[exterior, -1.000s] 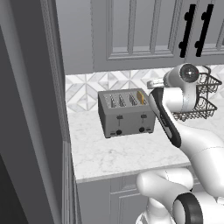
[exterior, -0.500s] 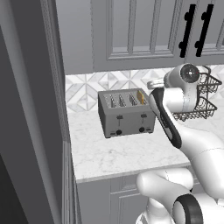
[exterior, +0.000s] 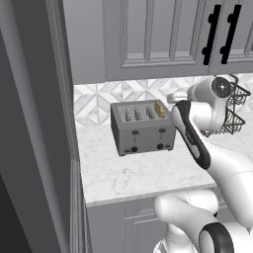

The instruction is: Start the toaster. Once the lever pops up, take the bread to the plate on the dining counter.

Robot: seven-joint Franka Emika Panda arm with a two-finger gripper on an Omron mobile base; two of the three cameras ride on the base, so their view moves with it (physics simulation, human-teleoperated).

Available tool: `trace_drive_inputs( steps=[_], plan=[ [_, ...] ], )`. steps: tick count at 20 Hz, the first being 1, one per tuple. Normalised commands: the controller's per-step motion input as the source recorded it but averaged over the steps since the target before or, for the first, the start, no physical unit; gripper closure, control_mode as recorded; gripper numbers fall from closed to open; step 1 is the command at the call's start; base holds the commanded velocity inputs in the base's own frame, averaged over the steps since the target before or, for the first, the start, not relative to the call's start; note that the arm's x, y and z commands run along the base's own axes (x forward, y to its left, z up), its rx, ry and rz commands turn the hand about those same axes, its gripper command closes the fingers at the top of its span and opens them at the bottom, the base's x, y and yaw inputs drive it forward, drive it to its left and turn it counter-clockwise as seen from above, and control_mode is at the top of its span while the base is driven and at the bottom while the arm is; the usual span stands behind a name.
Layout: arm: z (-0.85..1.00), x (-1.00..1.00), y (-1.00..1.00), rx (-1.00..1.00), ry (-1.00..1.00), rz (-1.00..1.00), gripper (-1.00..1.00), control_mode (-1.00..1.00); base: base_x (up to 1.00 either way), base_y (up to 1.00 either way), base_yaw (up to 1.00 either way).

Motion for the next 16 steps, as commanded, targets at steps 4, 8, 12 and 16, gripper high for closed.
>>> trace_drive_inputs(
  steps=[4,8,12,16],
  plan=[
    [-0.28,0.00,0.00,0.13,0.00,0.04,-1.00,-1.00,0.00,0.00,0.00],
    [-0.26,0.00,0.00,0.01,0.00,0.02,-1.00,-1.00,0.00,0.00,0.00],
    [-0.29,0.08,0.00,0.00,0.01,0.00,-1.00,-1.00,0.00,0.00,0.00],
    [-0.32,0.29,0.00,0.00,0.07,0.00,-1.00,-1.00,0.00,0.00,0.00]
  ],
)
